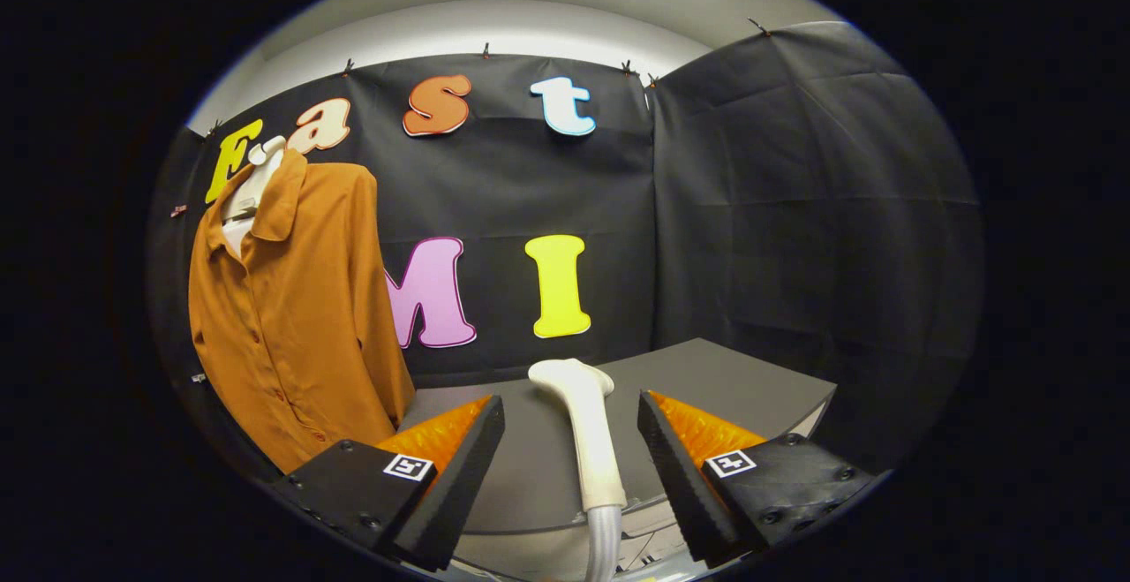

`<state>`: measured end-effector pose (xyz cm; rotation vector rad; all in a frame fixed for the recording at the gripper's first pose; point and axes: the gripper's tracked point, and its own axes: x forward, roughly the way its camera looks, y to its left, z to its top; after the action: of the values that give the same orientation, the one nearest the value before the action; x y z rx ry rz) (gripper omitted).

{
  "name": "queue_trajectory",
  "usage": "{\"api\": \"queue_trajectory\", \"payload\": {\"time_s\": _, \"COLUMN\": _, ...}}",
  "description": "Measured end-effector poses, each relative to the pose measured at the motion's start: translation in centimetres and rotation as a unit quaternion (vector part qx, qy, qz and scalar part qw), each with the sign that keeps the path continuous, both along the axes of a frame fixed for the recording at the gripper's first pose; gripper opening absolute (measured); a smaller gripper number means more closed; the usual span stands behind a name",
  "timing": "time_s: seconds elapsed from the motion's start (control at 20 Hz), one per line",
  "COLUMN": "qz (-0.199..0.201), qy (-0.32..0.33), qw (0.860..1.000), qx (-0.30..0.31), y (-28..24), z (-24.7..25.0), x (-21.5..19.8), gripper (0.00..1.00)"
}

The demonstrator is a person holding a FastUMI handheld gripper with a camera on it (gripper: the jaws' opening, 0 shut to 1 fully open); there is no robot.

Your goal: Iron the clothes twice with a garment steamer, once on the left side and once on the right side.

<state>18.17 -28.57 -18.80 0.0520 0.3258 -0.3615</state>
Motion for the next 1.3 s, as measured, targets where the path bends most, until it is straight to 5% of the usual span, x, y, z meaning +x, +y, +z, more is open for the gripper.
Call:
{"api": "queue_trajectory", "payload": {"time_s": 0.7, "qz": 0.005, "qy": 0.155, "qw": 0.986, "qx": 0.062, "y": -3.4, "z": -10.8, "x": 3.1, "gripper": 0.94}}
{"api": "queue_trajectory", "payload": {"time_s": 0.85, "qz": 0.007, "qy": 0.17, "qw": 0.983, "qx": 0.07, "y": -3.7, "z": -11.5, "x": 3.1, "gripper": 0.75}}
{"api": "queue_trajectory", "payload": {"time_s": 1.0, "qz": 0.015, "qy": 0.175, "qw": 0.982, "qx": 0.071, "y": -3.4, "z": -11.8, "x": 3.1, "gripper": 0.45}}
{"api": "queue_trajectory", "payload": {"time_s": 1.3, "qz": 0.04, "qy": 0.145, "qw": 0.984, "qx": 0.092, "y": -3.2, "z": -10.6, "x": 2.8, "gripper": 0.34}}
